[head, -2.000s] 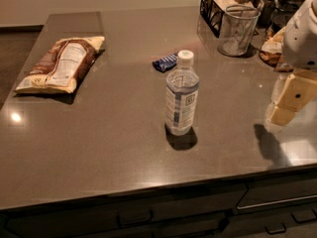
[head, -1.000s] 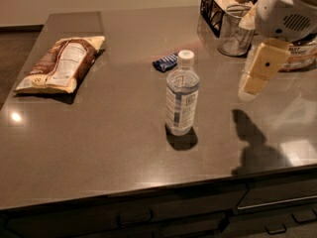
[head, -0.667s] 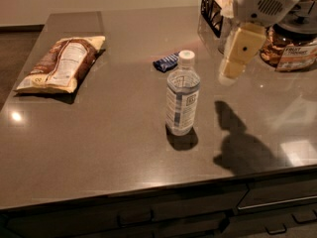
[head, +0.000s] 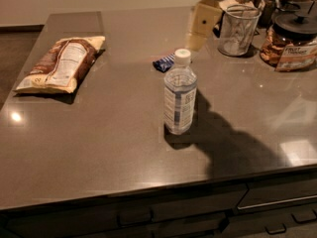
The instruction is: Move brown chip bag near rxbar blueberry
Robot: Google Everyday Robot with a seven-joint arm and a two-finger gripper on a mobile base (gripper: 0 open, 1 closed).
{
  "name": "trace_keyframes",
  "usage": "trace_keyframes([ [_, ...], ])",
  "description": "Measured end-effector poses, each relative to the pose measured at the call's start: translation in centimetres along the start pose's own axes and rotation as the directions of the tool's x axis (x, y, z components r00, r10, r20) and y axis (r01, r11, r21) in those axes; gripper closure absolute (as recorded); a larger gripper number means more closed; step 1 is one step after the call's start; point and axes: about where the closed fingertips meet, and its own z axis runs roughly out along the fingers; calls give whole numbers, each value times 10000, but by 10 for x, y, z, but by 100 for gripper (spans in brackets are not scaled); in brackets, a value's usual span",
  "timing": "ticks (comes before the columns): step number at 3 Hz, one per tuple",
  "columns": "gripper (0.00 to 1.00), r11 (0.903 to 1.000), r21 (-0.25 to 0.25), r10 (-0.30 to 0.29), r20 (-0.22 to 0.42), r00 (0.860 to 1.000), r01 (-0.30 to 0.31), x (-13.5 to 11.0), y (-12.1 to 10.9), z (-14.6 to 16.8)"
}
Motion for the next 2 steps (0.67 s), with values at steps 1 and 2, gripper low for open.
trace_keyframes([
  [1, 0, 9996, 110, -265, 277, 9993, 262, -33, -19, 7],
  [2, 0, 9992, 9, -407, 633, 9972, 407, -66, -24, 13],
])
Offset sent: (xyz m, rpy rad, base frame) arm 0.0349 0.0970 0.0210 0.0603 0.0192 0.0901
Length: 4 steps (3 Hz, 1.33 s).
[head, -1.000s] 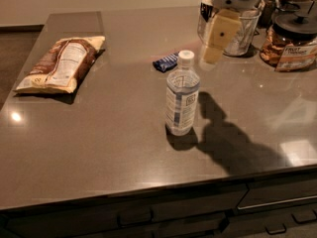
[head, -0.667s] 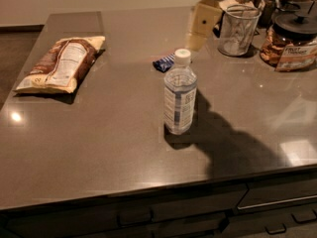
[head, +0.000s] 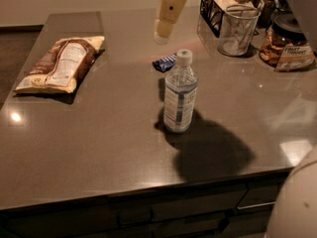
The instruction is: Move brown chip bag near rxbar blueberry
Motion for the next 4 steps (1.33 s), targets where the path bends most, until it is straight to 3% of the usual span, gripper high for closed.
trace_keyframes([
  [1, 0, 9977, -371, 582, 582, 9966, -561, -54, 8, 24],
  [3, 0, 9965, -585, 648, 757, 9950, -604, -58, 6, 26],
  [4, 0, 9913, -906, 1061, 1273, 9862, -950, -83, 3, 42],
])
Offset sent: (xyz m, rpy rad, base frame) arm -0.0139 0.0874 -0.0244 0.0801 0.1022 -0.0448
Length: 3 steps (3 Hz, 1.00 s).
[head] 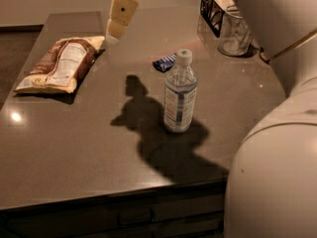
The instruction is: Move brown chip bag near rxbar blueberry
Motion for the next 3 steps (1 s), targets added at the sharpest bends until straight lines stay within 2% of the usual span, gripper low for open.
trace_keyframes([
  [1, 0, 9969, -247, 756, 99, 9971, -753, -23, -5, 32],
  [2, 0, 9824, -87, 1864, -277, 9821, -1867, -41, -7, 63],
  [3, 0, 9513, 379, 3082, -969, 9464, -3059, -45, -4, 97],
])
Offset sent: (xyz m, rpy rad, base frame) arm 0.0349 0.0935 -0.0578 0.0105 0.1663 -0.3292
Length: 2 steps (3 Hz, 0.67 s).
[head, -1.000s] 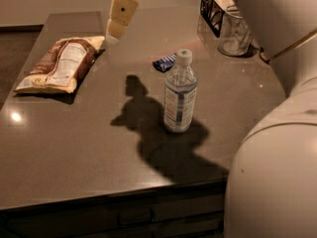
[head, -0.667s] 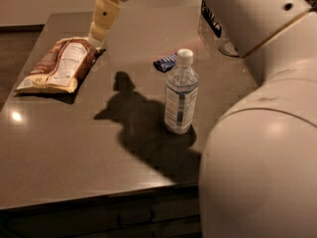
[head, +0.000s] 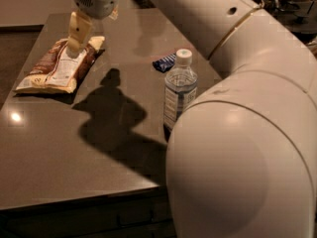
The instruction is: Move brown chip bag near rxbar blueberry
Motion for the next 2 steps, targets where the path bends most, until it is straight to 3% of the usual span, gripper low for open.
trace_keyframes([
  [1, 0, 9913, -22, 1315, -475, 9902, -1317, -3, 12, 38],
  [2, 0, 9734, -533, 2180, -847, 9723, -2229, -24, 38, 92],
])
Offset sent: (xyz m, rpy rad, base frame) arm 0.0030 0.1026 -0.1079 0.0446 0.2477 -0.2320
